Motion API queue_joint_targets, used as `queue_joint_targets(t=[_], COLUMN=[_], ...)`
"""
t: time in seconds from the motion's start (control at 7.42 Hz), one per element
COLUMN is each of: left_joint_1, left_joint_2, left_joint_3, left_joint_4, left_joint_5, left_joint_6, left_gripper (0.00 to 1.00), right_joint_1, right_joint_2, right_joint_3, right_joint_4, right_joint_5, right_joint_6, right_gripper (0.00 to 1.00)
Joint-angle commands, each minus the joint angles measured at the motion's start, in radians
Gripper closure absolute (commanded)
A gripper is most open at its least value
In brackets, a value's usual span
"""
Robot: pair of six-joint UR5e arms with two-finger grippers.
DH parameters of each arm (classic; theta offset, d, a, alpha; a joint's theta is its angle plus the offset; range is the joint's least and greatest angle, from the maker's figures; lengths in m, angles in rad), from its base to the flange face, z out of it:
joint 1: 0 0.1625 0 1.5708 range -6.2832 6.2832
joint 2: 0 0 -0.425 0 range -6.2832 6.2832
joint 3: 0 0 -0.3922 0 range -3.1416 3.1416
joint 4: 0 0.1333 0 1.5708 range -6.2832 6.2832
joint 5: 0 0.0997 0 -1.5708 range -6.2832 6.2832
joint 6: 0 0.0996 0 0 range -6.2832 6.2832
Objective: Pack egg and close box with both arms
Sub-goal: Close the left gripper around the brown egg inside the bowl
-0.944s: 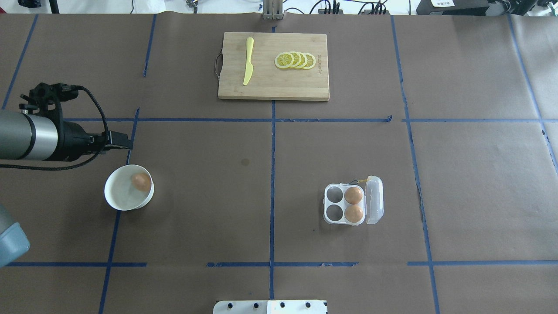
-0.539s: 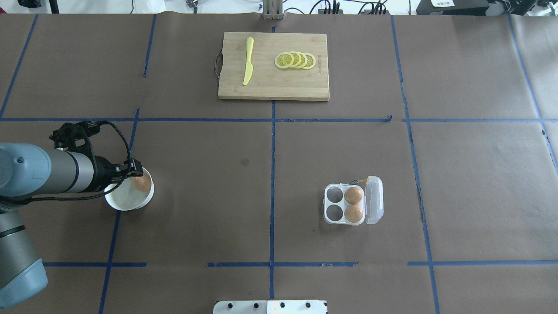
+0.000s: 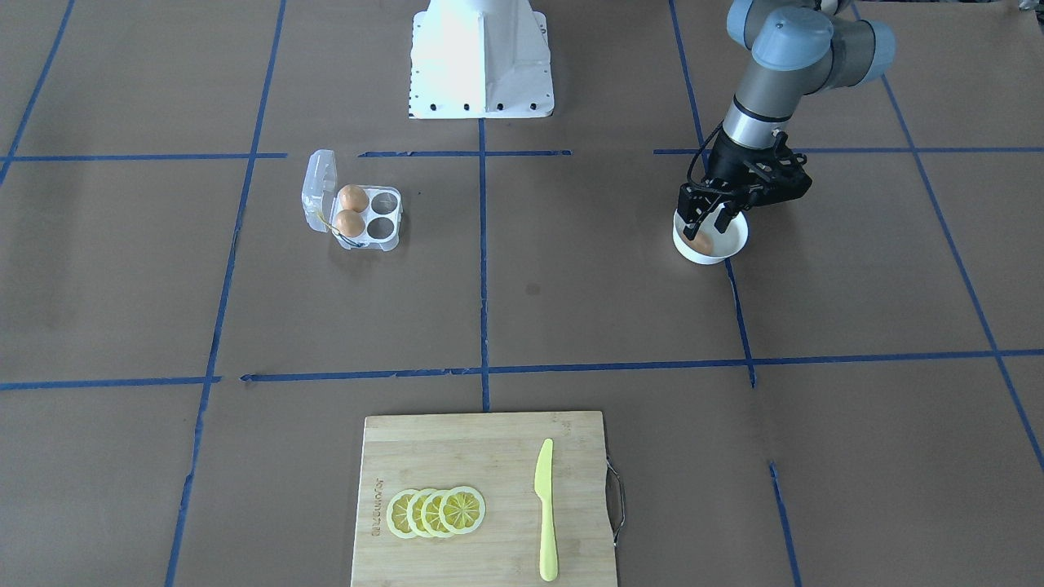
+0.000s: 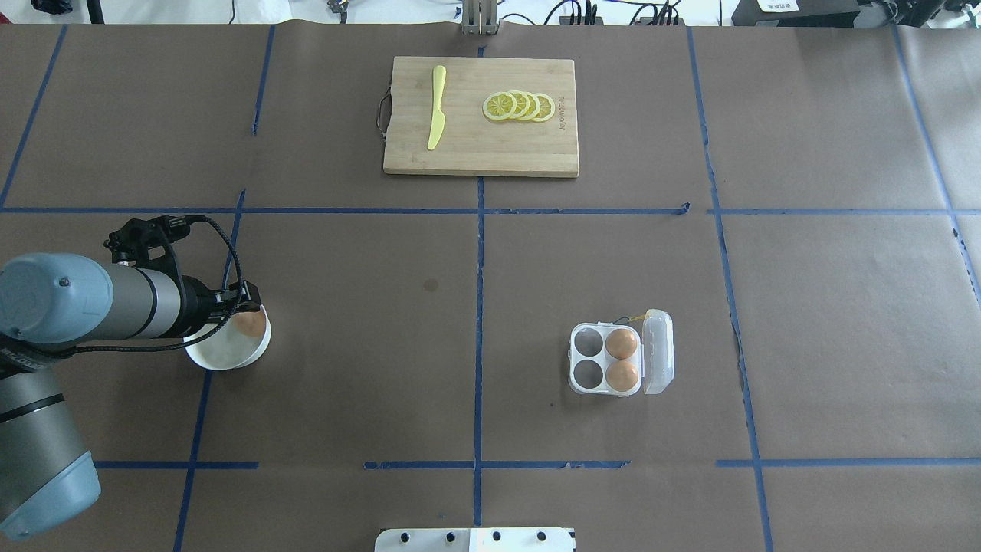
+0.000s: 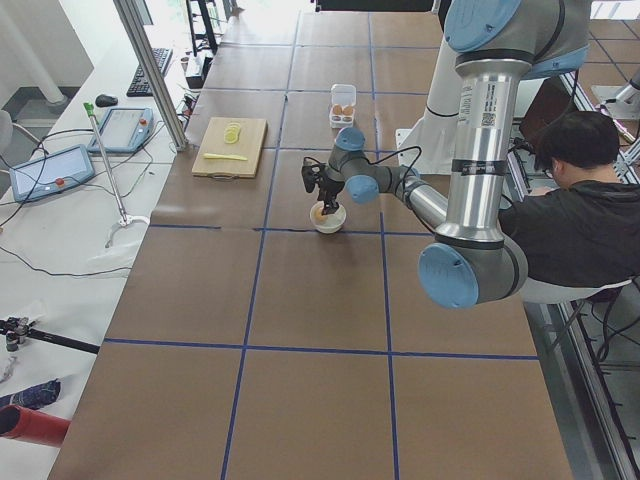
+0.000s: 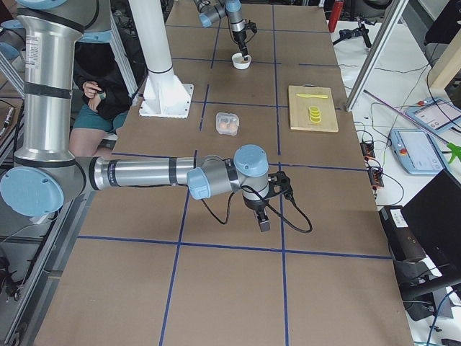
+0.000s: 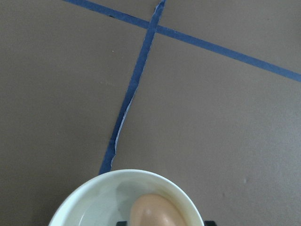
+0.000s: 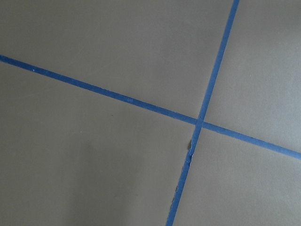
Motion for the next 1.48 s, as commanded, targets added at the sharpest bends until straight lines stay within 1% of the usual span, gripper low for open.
queue_joint_targets(t=[0.0, 1.35], left_joint_1=[0.013, 0.036], left_joint_2=[0.001, -0.003], left_joint_3=[0.012, 0.061], left_joint_4=[0.0, -0.003], left_joint_5=[0.001, 0.004], left_joint_6=[0.002, 0.011], left_gripper=[0.37, 0.37], right_joint_1=[0.0, 0.0], right_joint_2=[0.0, -0.002], right_joint_3=[0.0, 0.0], right_joint_4=[0.0, 0.0], right_joint_5=[0.0, 0.0], right_joint_6=[0.0, 0.0], right_gripper=[0.0, 0.0])
